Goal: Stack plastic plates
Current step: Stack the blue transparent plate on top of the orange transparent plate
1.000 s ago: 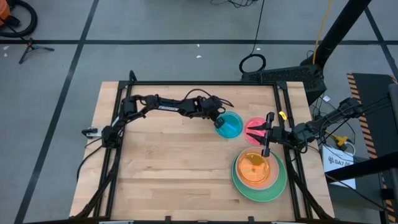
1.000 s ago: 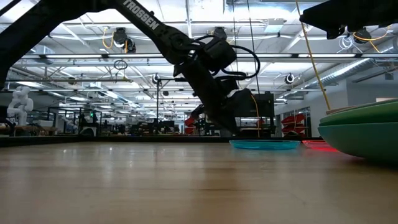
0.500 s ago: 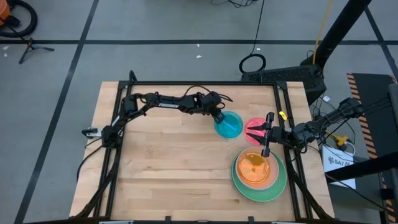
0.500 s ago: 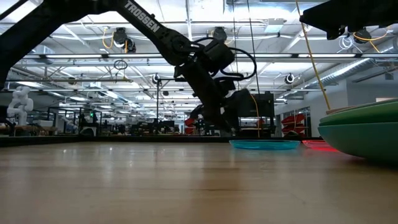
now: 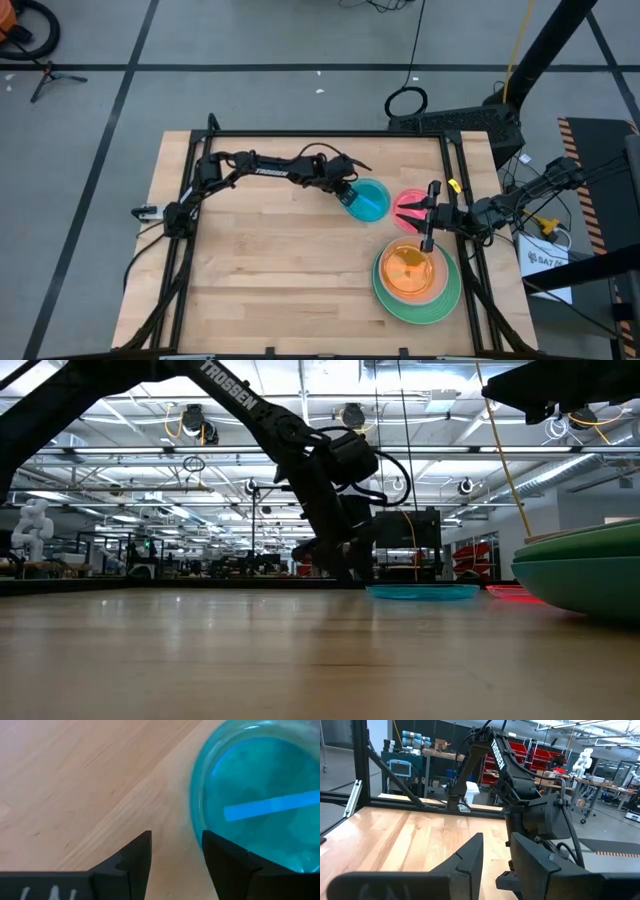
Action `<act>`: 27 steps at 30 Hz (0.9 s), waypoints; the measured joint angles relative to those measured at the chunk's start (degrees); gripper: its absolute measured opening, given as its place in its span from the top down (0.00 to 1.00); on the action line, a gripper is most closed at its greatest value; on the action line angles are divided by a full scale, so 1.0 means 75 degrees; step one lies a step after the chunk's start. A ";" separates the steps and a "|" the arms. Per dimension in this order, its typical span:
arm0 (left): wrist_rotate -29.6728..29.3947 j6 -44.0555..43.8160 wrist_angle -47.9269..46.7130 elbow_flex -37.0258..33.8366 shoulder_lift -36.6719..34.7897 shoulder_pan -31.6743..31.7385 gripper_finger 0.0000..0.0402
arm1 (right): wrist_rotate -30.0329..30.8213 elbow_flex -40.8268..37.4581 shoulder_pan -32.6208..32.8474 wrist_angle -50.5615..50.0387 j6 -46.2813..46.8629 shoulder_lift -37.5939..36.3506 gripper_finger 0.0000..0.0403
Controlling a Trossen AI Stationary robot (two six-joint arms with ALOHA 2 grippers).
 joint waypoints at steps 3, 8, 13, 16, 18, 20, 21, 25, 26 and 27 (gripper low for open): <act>0.0010 -0.0003 0.0058 0.0000 0.0003 -0.0024 0.55 | 0.0000 0.0000 0.0000 0.0000 -0.0001 -0.0002 0.77; 0.0264 0.0000 0.0142 0.0000 0.0003 -0.0139 0.55 | 0.0000 0.0000 0.0000 -0.0006 -0.0004 -0.0003 0.77; 0.0277 0.0055 0.0076 0.0000 0.0009 -0.0209 0.55 | 0.0000 0.0000 0.0000 -0.0023 -0.0004 0.0000 0.77; 0.0277 0.0058 0.0142 0.0003 0.0125 -0.0236 0.55 | 0.0000 0.0000 0.0000 -0.0029 -0.0004 -0.0003 0.77; 0.0268 0.0083 0.0107 0.0006 0.0165 -0.0237 0.55 | 0.0000 0.0000 0.0000 -0.0034 -0.0002 0.0000 0.77; 0.0248 0.0109 0.0112 0.0012 0.0239 -0.0245 0.55 | 0.0001 0.0000 0.0000 -0.0037 -0.0001 -0.0003 0.77; 0.0249 0.0126 0.0130 0.0017 0.0244 -0.0244 0.55 | 0.0000 0.0000 0.0000 -0.0042 0.0003 -0.0001 0.77; 0.0247 0.0183 0.0140 0.0017 0.0254 -0.0245 0.55 | 0.0003 0.0000 0.0000 -0.0064 0.0002 -0.0001 0.77; 0.0222 0.0239 0.0137 0.0017 0.0257 -0.0249 0.56 | 0.0003 0.0000 0.0000 -0.0067 0.0002 -0.0003 0.77; 0.0184 0.0272 0.0137 0.0017 0.0259 -0.0253 0.56 | 0.0003 0.0000 0.0000 -0.0067 0.0002 -0.0003 0.77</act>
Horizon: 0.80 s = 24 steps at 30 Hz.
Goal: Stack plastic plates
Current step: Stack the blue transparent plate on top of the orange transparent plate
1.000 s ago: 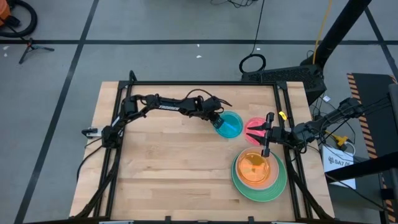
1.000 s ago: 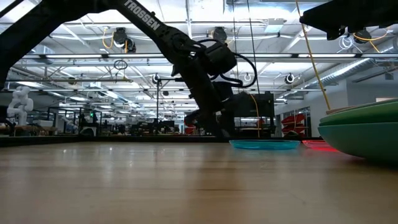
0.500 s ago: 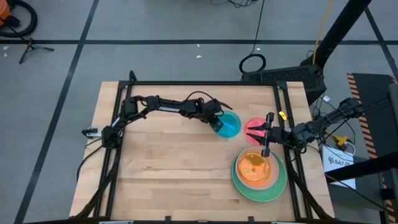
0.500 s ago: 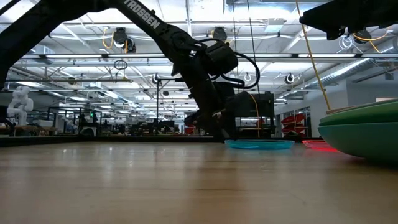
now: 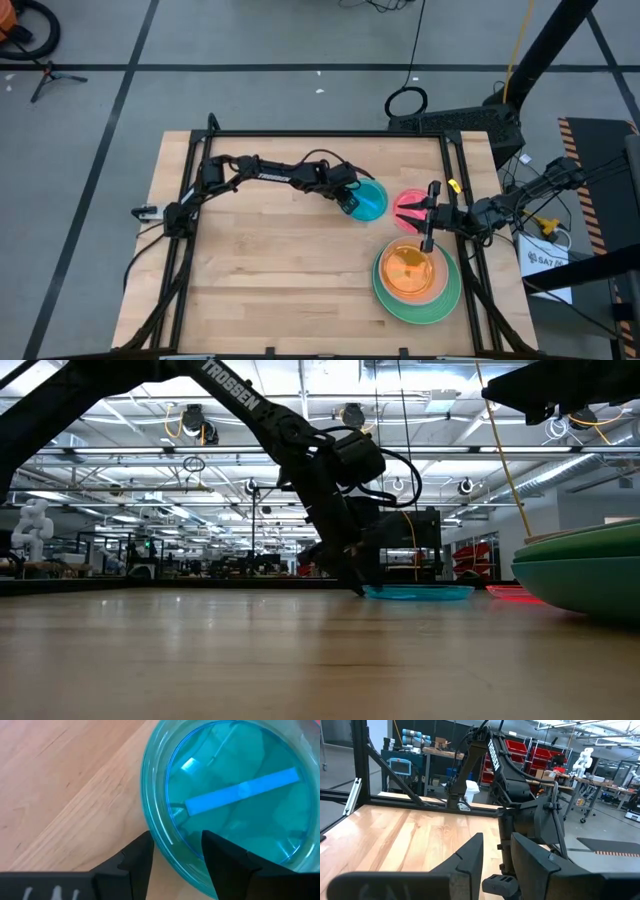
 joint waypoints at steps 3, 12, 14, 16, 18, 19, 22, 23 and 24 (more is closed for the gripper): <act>-0.0092 0.0036 -0.0006 -0.0003 0.0006 0.0000 0.61 | 0.0000 0.0000 0.0000 -0.0003 -0.0003 0.0000 0.77; -0.0588 0.0106 -0.0098 -0.0011 -0.0017 0.0000 0.87 | 0.0000 0.0000 0.0000 -0.0015 0.0006 0.0001 0.77; -0.0676 0.0183 -0.0161 -0.0025 -0.0098 0.0017 0.91 | 0.0000 0.0000 0.0000 -0.0013 0.0009 0.0003 0.77; -0.0725 0.0258 -0.0233 -0.0029 -0.0151 0.0032 0.94 | 0.0000 0.0000 0.0000 -0.0016 0.0015 0.0000 0.77; -0.0734 0.0310 -0.0281 -0.0029 -0.0213 0.0039 0.97 | 0.0000 0.0000 0.0000 -0.0035 0.0015 0.0003 0.77; -0.0761 0.0356 -0.0373 -0.0029 -0.0258 0.0038 0.98 | 0.0000 0.0000 0.0000 -0.0041 0.0015 0.0003 0.77; -0.0793 0.0513 -0.0491 -0.0021 -0.0388 0.0029 0.99 | 0.0026 0.0003 0.0000 -0.0102 0.0017 0.0003 0.77; -0.0797 0.0539 -0.0681 -0.0027 -0.0437 0.0029 0.99 | 0.0049 0.0003 -0.0002 -0.0105 0.0019 0.0003 0.77; -0.0822 0.0574 -0.0758 -0.0032 -0.0477 0.0029 0.98 | 0.0111 0.0003 -0.0003 -0.0105 0.0018 0.0000 0.77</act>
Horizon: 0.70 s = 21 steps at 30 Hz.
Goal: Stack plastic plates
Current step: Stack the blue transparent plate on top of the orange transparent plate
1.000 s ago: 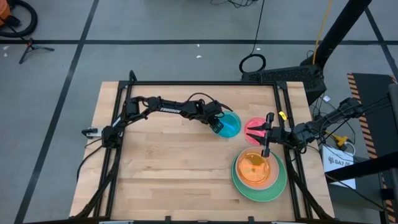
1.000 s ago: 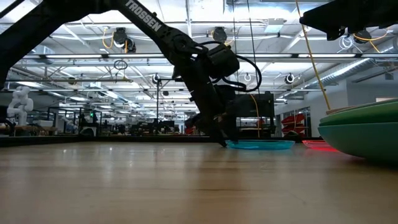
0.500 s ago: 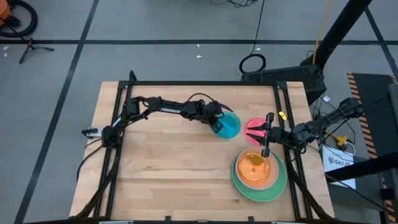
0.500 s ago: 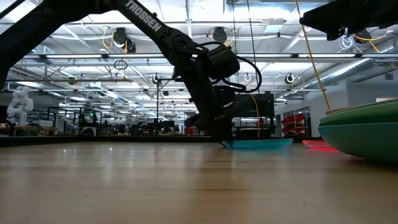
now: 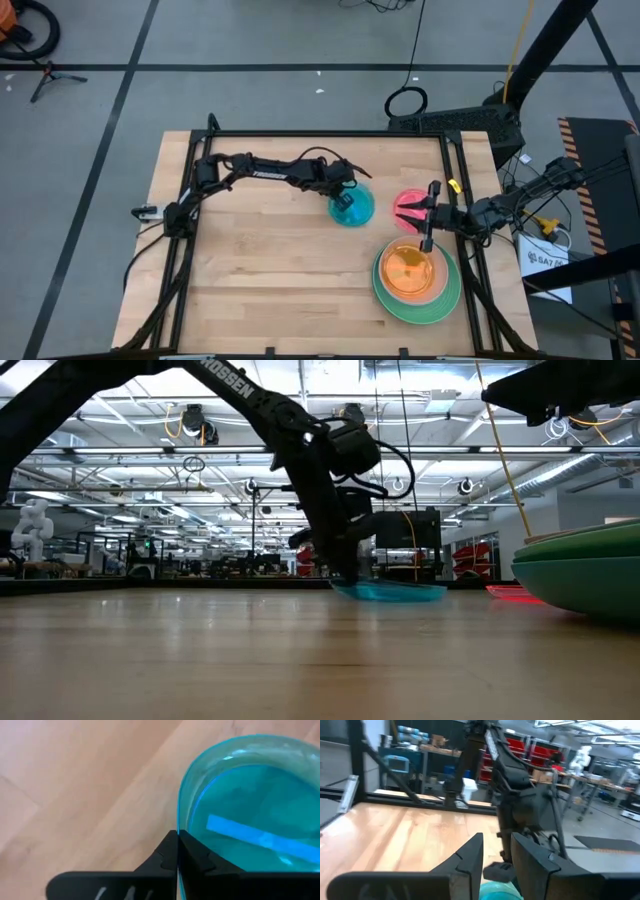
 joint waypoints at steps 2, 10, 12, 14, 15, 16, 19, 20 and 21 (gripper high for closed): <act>-0.0111 0.0087 -0.0032 0.0003 -0.0126 -0.0019 0.98 | 0.0310 0.0000 0.0000 -0.0028 0.0049 0.0006 0.77; -0.0666 0.0642 -0.0311 0.0008 -0.0795 -0.0207 0.98 | 0.1115 0.0003 -0.0082 -0.0578 0.0499 0.0029 0.77; -0.0923 0.0854 -0.0346 0.0008 -0.0997 -0.0296 0.99 | 0.1112 0.0003 -0.0133 -0.0588 0.0543 0.0027 0.77; -0.1166 0.1101 -0.0343 0.0008 -0.1205 -0.0414 0.99 | 0.1107 0.0003 -0.0176 -0.0591 0.0593 0.0064 0.77; -0.1291 0.1204 -0.0337 0.0011 -0.1295 -0.0486 0.99 | 0.1107 0.0003 -0.0190 -0.0586 0.0621 0.0080 0.77; -0.1371 0.1306 -0.0325 0.0019 -0.1370 -0.0561 0.99 | 0.1107 0.0003 -0.0201 -0.0586 0.0651 0.0102 0.77; -0.1412 0.1499 -0.0343 0.0020 -0.1639 -0.0768 0.99 | 0.1102 0.0003 -0.0272 -0.0559 0.0782 0.0200 0.77; -0.1433 0.1569 -0.0308 0.0020 -0.1729 -0.0840 0.99 | 0.1102 0.0003 -0.0287 -0.0560 0.0780 0.0236 0.77; -0.1441 0.1629 -0.0315 0.0020 -0.1815 -0.0912 0.99 | 0.1102 0.0003 -0.0298 -0.0558 0.0774 0.0282 0.77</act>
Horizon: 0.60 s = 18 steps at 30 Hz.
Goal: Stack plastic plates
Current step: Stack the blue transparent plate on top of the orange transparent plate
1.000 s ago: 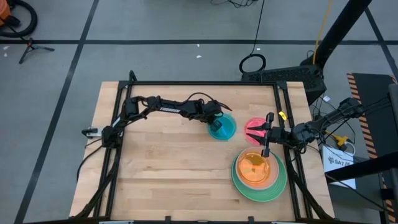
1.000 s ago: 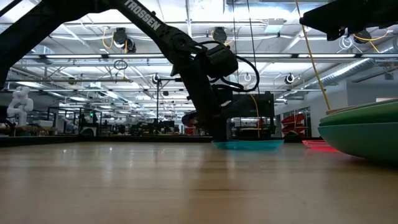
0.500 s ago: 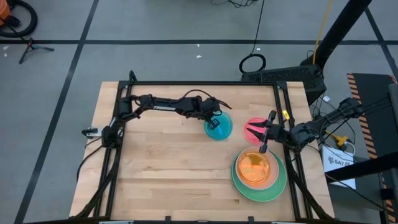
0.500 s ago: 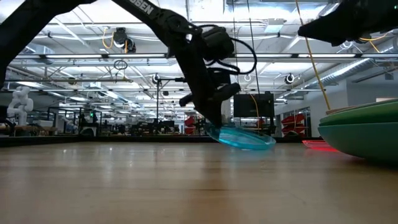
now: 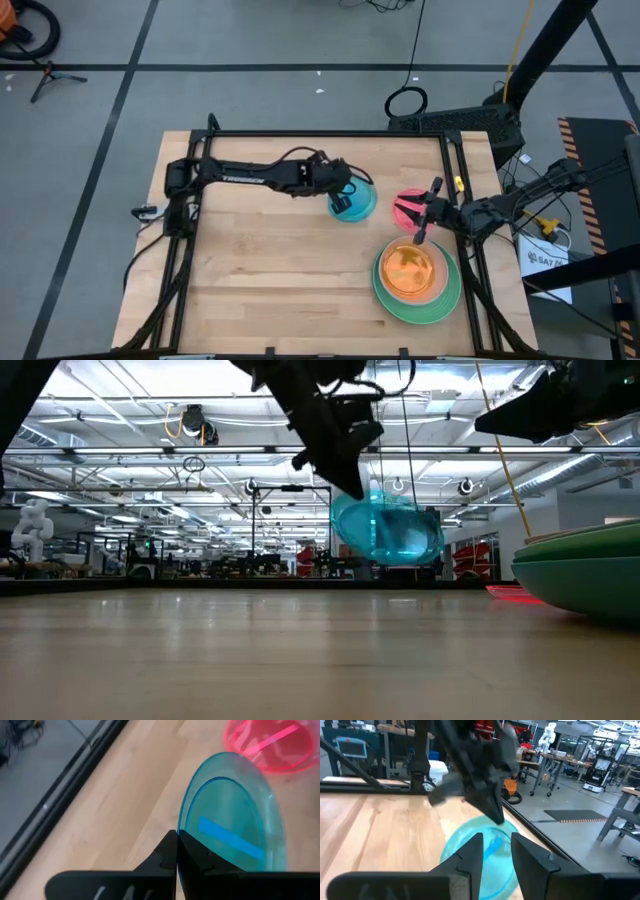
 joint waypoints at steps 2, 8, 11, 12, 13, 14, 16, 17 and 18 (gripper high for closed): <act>-0.0025 0.0108 0.0108 0.0003 -0.0051 -0.0161 0.99 | 0.0000 0.0032 -0.0011 -0.0042 -0.0006 0.0079 0.77; 0.0090 0.0261 0.0403 0.0012 -0.0179 -0.0640 0.99 | -0.0026 0.0363 0.0014 -0.0025 0.0106 0.0085 0.77; 0.0471 0.0136 0.0664 0.0003 -0.0185 -0.0822 0.99 | -0.0083 0.0560 0.0057 -0.0020 0.0289 0.0082 0.77; 0.0665 0.0094 0.0794 0.0003 -0.0185 -0.0873 0.99 | -0.0231 0.0607 0.0082 -0.0017 0.0297 0.0082 0.77; 0.0844 0.0055 0.0944 0.0003 -0.0187 -0.0927 0.99 | -0.0435 0.0657 0.0105 -0.0033 0.0286 0.0068 0.77; 0.1011 -0.0010 0.1097 0.0003 -0.0191 -0.0981 0.99 | -0.0653 0.0710 0.0129 -0.0033 0.0247 0.0058 0.77; 0.1259 -0.0183 0.1348 0.0003 -0.0191 -0.1090 0.99 | -0.1127 0.0829 0.0176 0.0001 0.0229 0.0056 0.77; 0.1378 -0.0280 0.1486 0.0003 -0.0191 -0.1145 0.99 | -0.1357 0.0892 0.0195 0.0006 0.0220 0.0056 0.77; 0.1492 -0.0352 0.1639 0.0003 -0.0191 -0.1196 0.99 | -0.1594 0.0958 0.0207 0.0007 0.0216 0.0056 0.77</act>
